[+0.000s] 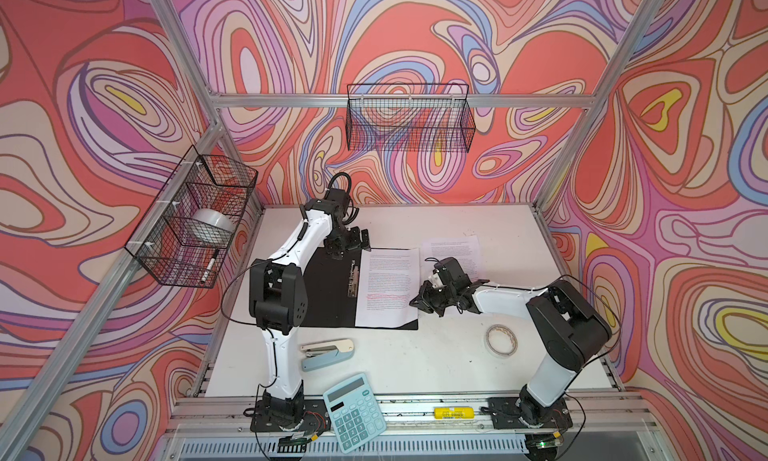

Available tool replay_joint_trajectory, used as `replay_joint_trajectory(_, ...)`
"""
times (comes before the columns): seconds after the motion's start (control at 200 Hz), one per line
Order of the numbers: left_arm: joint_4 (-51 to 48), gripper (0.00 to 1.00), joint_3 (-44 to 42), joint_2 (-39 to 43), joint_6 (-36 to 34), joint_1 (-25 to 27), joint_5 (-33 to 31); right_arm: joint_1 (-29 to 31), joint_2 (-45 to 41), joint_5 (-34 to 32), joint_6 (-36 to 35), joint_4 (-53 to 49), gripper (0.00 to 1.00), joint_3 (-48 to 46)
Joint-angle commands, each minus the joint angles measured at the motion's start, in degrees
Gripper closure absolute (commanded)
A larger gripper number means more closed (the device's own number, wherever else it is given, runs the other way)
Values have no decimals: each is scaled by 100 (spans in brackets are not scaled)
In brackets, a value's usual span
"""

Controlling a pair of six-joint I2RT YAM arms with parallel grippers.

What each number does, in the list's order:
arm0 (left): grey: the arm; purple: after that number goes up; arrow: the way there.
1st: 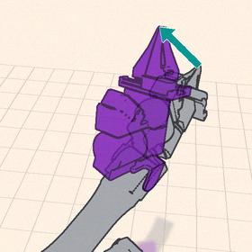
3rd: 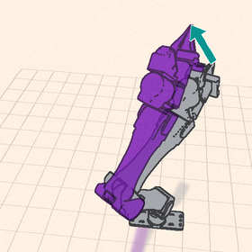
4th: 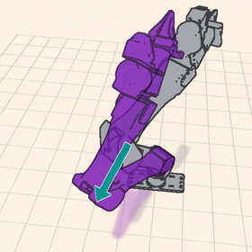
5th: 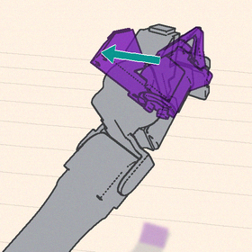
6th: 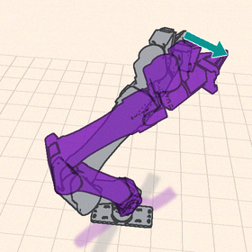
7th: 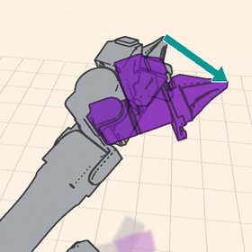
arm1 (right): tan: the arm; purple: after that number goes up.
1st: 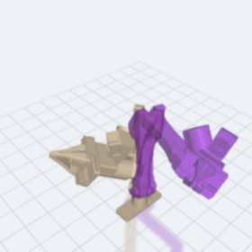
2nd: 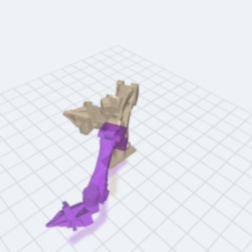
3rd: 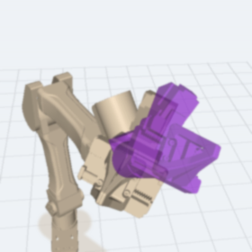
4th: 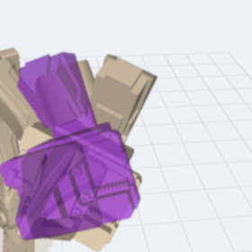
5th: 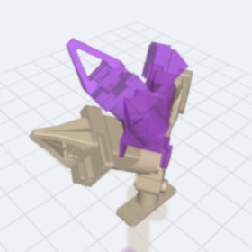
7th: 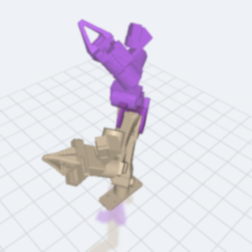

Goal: Put the files into the folder
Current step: 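Lower the sheets onto the folder beside the metal clip with both grippers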

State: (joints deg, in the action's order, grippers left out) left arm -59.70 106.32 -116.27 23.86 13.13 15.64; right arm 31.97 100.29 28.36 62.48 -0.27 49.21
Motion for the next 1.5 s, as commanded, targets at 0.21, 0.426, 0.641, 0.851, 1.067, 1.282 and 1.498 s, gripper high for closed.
replay_joint_trajectory(0.21, 29, 0, -72, 52, 58, -29, 27, 64, 399, 157, -78, 221, 100, 212)
replay_joint_trajectory(0.426, 44, 0, -92, 33, 64, -29, 36, 66, 421, 233, -192, 175, 100, 118)
replay_joint_trajectory(0.641, 46, 0, -103, 32, 66, -29, 27, 72, 434, 279, -1025, -770, 100, 339)
replay_joint_trajectory(0.851, 82, 0, -134, 52, 66, -25, -1, 73, 609, 184, -1595, -1568, 66, 888)
replay_joint_trajectory(1.067, 62, 0, -77, 16, 57, -30, -3, 73, 764, 54, -1726, -2028, 55, 1366)
replay_joint_trajectory(1.282, 21, 0, -15, -54, 66, -25, 52, 73, 721, -98, -1598, -2376, 47, 1561)
replay_joint_trajectory(1.498, -14, 0, 69, -39, 40, -27, -31, 73, 529, -589, -1612, -3186, 44, 2013)
